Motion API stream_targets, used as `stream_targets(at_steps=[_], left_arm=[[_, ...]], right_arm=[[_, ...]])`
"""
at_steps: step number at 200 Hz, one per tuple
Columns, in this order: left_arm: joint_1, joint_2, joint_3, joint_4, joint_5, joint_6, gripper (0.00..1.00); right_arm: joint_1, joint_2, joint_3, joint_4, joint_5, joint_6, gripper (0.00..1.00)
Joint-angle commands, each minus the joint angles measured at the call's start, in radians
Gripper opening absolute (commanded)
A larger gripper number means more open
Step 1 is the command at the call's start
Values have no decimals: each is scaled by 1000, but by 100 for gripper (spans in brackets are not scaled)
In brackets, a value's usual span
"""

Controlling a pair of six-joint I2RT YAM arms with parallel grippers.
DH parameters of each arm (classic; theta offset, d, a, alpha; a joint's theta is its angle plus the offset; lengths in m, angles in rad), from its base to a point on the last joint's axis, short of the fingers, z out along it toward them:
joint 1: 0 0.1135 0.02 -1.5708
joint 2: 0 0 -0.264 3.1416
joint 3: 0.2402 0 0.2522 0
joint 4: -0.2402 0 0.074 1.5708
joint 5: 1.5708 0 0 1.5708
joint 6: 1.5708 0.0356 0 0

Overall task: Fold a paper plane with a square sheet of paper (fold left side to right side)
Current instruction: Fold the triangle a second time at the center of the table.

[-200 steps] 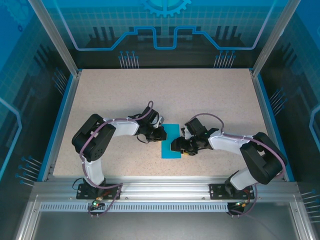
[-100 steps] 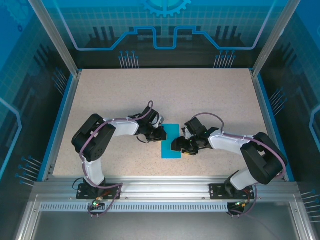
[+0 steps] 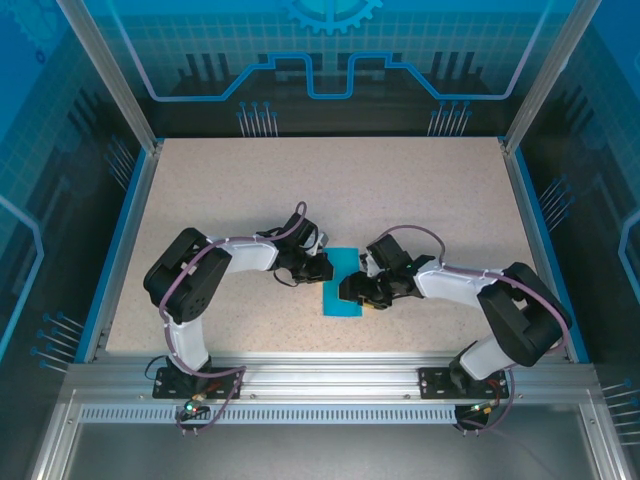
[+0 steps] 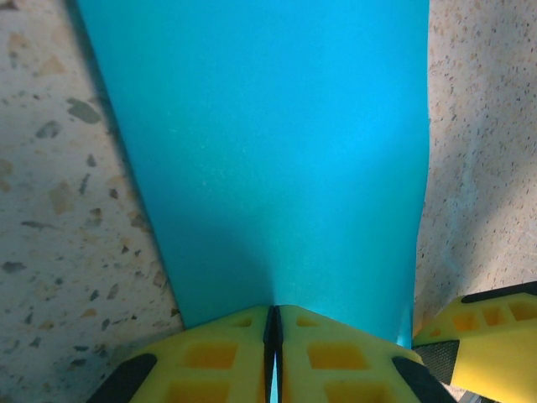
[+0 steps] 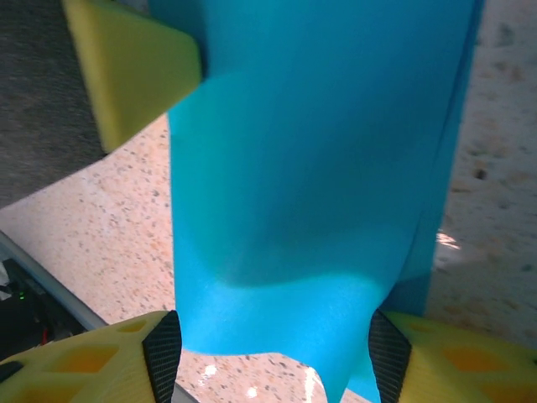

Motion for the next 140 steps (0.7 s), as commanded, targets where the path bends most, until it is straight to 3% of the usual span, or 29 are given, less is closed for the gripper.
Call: stream_targets(at_steps=[1,140], left_arm=[[-13,8,-27,-48,-17,1,13],[-14,7,-24,-48,-16,0,14]], right_arm=[[14,8,17,45,-32,19,64],[-3,-15,-59,20,-27,106,66]])
